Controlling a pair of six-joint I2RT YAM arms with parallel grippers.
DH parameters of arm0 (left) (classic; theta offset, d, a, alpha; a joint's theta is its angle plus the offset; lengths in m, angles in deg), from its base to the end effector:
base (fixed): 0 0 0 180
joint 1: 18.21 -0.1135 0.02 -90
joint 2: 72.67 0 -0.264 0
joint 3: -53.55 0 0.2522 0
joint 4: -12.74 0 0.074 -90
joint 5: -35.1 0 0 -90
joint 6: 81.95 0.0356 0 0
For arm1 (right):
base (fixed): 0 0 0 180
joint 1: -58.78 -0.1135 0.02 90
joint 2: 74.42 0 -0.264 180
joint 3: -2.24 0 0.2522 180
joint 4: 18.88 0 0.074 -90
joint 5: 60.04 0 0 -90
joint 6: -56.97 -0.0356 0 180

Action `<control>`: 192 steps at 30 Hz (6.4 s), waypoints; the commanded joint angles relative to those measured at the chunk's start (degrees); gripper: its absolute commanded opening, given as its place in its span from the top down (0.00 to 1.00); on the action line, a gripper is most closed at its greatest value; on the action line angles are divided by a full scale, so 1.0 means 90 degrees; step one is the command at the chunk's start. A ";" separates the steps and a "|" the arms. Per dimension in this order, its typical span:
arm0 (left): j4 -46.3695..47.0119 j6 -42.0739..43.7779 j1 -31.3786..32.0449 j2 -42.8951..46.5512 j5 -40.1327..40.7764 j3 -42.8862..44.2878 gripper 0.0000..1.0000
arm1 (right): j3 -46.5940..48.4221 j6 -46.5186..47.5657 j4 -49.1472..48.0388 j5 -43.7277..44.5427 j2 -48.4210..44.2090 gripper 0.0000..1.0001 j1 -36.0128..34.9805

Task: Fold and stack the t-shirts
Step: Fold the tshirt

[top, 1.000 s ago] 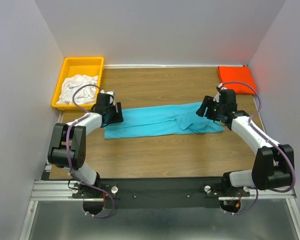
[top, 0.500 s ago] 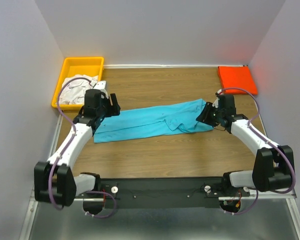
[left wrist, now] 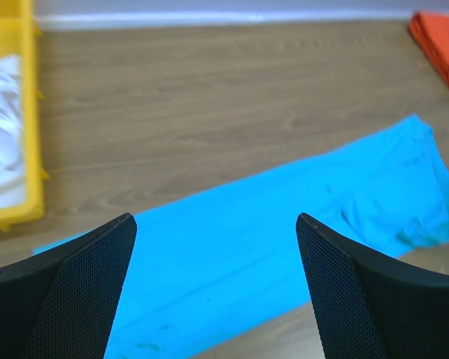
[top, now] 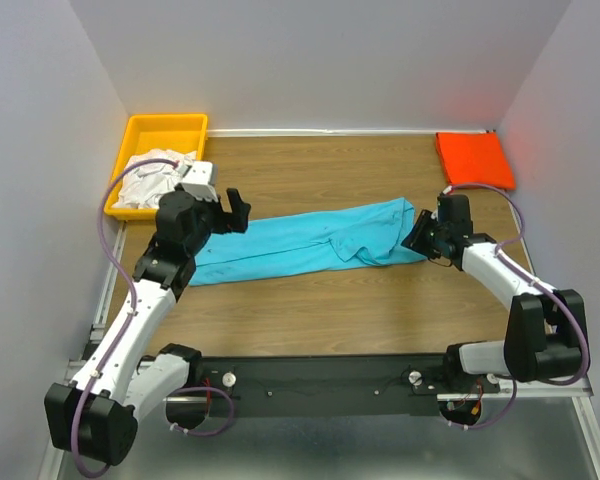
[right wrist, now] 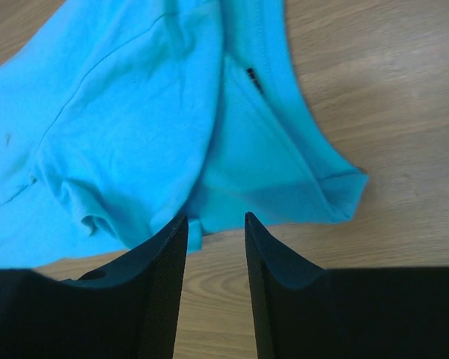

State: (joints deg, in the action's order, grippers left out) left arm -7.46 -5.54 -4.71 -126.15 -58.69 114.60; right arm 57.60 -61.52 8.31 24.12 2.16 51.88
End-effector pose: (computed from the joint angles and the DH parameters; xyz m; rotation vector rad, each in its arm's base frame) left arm 0.2131 -0.0536 0.3349 0.0465 1.8077 -0.3971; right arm 0.2641 0.0356 0.1972 0.4122 2.4155 0.4018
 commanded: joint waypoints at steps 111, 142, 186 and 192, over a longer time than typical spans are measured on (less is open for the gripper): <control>-0.1472 -0.2993 0.4008 -0.6363 0.1291 0.3623 1.00 | -0.1859 -0.1258 -0.2654 -0.2885 0.0182 0.52 0.0845; -0.2039 -0.2202 0.3725 -0.5983 0.0968 0.3535 1.00 | -0.1995 -0.1122 -0.2323 -0.2759 0.0164 0.94 0.0786; -0.2166 -0.1333 0.3071 -0.7242 -0.0076 0.4892 1.00 | 0.1021 -0.0282 -0.0135 -0.2085 0.1726 0.94 0.0776; -0.2185 -0.1323 0.2895 -0.7427 -0.0243 0.5078 1.00 | 0.1294 -0.0262 -0.0106 -0.1958 0.2087 0.94 0.0776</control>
State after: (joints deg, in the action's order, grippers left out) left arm -26.06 -18.39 22.19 -191.76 -58.58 158.88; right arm 66.80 -64.86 5.44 4.07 18.83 59.20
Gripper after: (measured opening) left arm 0.005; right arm 0.059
